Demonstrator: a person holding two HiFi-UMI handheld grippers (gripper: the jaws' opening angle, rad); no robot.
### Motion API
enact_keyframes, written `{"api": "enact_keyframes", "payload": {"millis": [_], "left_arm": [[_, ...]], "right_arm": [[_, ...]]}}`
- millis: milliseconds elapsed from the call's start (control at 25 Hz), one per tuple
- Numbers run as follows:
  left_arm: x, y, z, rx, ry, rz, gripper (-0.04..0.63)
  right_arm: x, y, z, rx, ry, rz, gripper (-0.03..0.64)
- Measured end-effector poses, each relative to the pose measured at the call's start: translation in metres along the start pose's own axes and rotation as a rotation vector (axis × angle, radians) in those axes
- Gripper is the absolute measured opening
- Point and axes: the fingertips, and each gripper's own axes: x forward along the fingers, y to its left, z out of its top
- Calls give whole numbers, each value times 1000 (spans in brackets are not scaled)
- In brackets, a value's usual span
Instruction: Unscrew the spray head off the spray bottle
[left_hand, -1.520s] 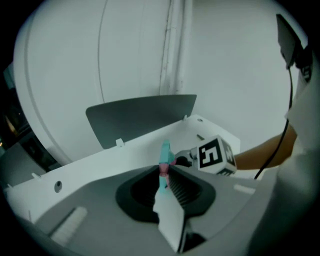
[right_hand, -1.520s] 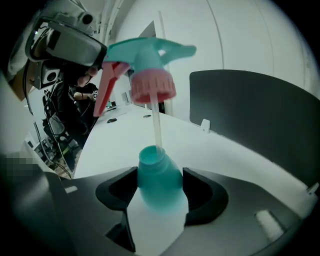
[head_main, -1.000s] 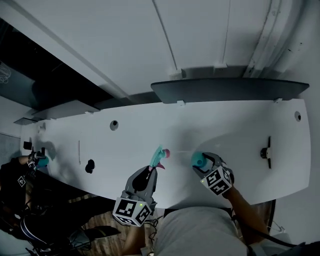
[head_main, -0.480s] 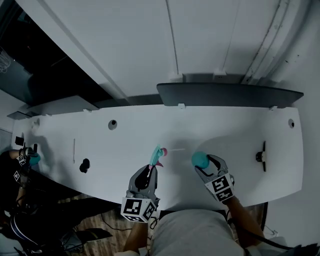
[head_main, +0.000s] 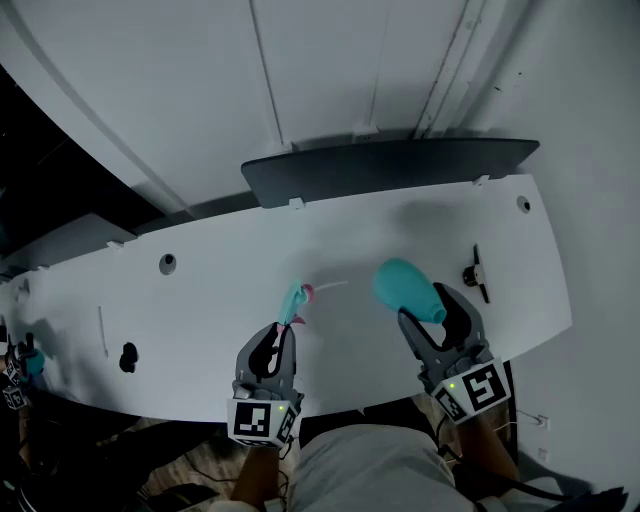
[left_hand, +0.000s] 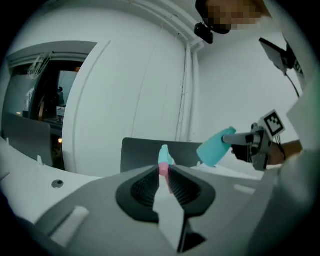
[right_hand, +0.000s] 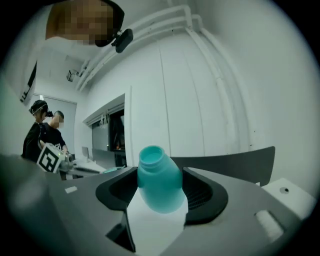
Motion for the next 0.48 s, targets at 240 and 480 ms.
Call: {"api": "enact_keyframes", "payload": {"millis": [240,480], "left_arm": [[-15,-49,13,36,-30,-1,58],[-42,-119,20,57,-52,28,58]], "right_arm": [[-60,-12,49,46,-188,-16,285],[-131,-30,65,46,-267,8,285]]}}
